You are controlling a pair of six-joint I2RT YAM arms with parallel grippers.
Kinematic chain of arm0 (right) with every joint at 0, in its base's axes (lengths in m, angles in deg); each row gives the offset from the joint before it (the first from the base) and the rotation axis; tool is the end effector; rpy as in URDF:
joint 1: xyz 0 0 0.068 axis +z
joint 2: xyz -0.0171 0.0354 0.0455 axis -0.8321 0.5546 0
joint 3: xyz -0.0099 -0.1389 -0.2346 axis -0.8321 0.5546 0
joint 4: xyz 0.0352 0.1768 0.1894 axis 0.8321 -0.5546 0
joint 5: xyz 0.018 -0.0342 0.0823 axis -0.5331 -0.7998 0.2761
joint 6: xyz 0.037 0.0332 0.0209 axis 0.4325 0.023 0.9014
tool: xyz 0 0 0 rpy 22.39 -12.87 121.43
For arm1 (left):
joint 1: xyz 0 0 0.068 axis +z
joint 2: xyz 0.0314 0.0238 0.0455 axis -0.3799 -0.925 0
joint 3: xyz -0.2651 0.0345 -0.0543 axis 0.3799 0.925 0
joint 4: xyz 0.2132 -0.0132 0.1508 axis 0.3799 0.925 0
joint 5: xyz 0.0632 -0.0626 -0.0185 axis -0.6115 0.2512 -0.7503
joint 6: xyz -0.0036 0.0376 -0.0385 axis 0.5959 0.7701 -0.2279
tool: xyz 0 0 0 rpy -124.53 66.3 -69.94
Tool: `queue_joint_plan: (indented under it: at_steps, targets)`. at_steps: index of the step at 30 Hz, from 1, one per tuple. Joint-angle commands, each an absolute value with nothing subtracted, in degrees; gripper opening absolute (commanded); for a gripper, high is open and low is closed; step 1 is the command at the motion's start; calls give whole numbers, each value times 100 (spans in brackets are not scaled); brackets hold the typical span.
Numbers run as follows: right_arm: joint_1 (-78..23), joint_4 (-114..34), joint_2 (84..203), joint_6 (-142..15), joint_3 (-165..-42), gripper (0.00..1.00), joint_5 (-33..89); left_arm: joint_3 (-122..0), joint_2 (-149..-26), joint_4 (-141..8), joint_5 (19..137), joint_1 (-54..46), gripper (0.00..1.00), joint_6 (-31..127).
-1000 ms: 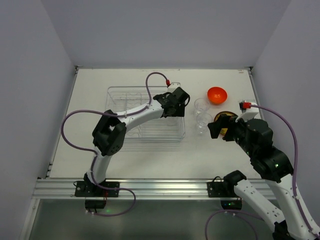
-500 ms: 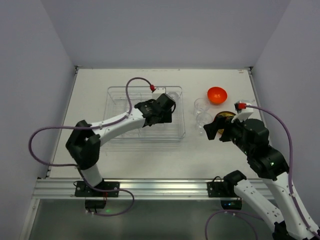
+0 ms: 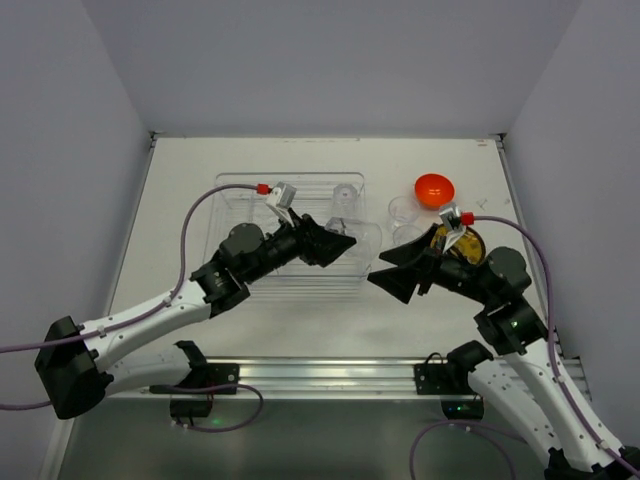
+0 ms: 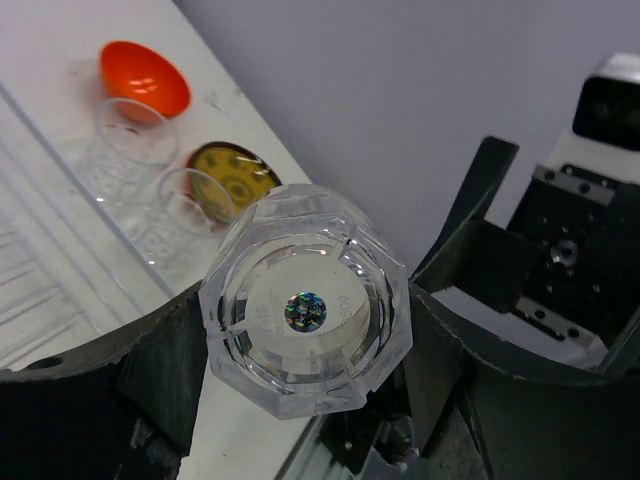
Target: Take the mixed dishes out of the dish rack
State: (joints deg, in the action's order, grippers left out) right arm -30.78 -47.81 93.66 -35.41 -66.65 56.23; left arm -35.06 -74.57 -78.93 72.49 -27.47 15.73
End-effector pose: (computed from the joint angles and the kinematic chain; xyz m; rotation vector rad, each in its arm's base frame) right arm 0.1092 0.0751 0.3408 -0.3902 1.7027 1.2938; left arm 0.1668 -0.1998 0.3320 0.1327 1.7622 -1.2719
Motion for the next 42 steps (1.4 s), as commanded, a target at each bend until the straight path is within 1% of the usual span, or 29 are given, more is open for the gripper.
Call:
queue_joint_plan:
  at_steps: [1, 3, 4, 7, 14, 17, 18, 19, 20, 21, 23, 25, 27, 28, 29, 30, 31, 32, 34, 35, 36, 37, 38, 39, 40, 41, 42]
  targets:
    - [-3056, -2846, 9328, -2751, -6551, 93, 6786, -2900, -7305, -10429, 8452, -2873, 0, 1053]
    - [-3056, -2773, 9337, -2767, -6533, 88, 6664, -2716, -7278, -10836, 8460, -2874, 0, 833]
    - [-3056, -2861, 9328, -2872, -6542, 85, 6567, -2514, -7261, -11264, 8460, -2882, 0, 728]
    - [-3056, -3055, 9197, -3074, -6516, 80, 6303, -2250, -7261, -11768, 8347, -2909, 0, 385]
    - [-3056, -3732, 8336, -3409, -6437, 78, 5020, -1818, -7182, -12129, 7898, -2953, 0, 60]
    - [-3056, -3671, 8448, -3348, -6454, 78, 5281, -1774, -7252, -12349, 7941, -2996, 0, -63]
    - [-3056, -3610, 8562, -3278, -6489, 77, 5501, -1783, -7322, -12532, 7951, -3049, 0, -90]
    - [-3056, -3496, 8825, -3207, -6489, 75, 5990, -1792, -7383, -12621, 7959, -3093, 0, -107]
    - [-3056, -3164, 8949, -3120, -6472, 74, 6239, -1809, -7436, -12718, 7994, -3119, 0, -134]
    - [-3056, -2995, 9055, -2945, -6420, 69, 6424, -1853, -7541, -12866, 8012, -3198, 0, -143]
    - [-3056, -2688, 9231, -2820, -6375, 65, 6697, -1915, -7629, -12982, 8004, -3295, 0, -82]
    - [-3056, -2476, 9249, -2759, -6314, 57, 6864, -1932, -7709, -13096, 7916, -3436, 0, -64]
    - [-3056, -2300, 9197, -2741, -6217, 47, 7005, -1941, -7762, -13141, 7863, -3489, 0, -64]
    - [-3056, -2169, 9127, -2741, -6191, 32, 7101, -1932, -7779, -13149, 7828, -3497, 0, -107]
    - [-3056, -2115, 9074, -2776, -6138, 24, 7137, -1941, -7797, -13158, 7819, -3498, 0, -134]
    - [-3056, -2045, 9030, -2785, -6094, 18, 7164, -1932, -7858, -13175, 7810, -3489, 0, -151]
    - [-3056, -1931, 8977, -2785, -6059, 4, 7173, -1924, -7884, -13219, 7810, -3497, 0, -186]
    - [-3056, -1895, 8864, -2811, -5989, 0, 7138, -1915, -7920, -13289, 7810, -3515, 0, -187]
    - [-3048, -1860, 8766, -2820, -5927, 0, 7050, -1958, -8008, -13307, 7871, -3515, 0, -143]
    - [-3056, -1912, 8635, -2890, -5909, 0, 6867, -1976, -8043, -13247, 7880, -3515, 4, -117]
    - [-3056, -2008, 8582, -2951, -5927, 0, 6735, -1994, -8026, -13150, 7872, -3515, 19, -82]
    - [-3048, -2366, 8529, -3021, -5962, 0, 6603, -2055, -7973, -12984, 7776, -3506, 62, 67]
    - [-3056, -2631, 8502, -3301, -6127, 0, 6462, -2099, -7903, -12417, 7679, -3515, 82, 164]
    - [-3056, -2955, 8476, -3469, -6260, 0, 6191, -2160, -7667, -12019, 7539, -3515, 98, 278]
    - [-3056, -3689, 8484, -3636, -6383, 0, 6023, -2248, -7508, -11537, 7120, -3506, 100, 584]
    - [-3056, -4123, 8502, -3977, -6715, 0, 5821, -2466, -7341, -10384, 6742, -3515, 100, 752]
    - [-3056, -4623, 8589, -4137, -6918, 0, 5541, -2599, -6983, -9745, 6381, -3515, 100, 893]
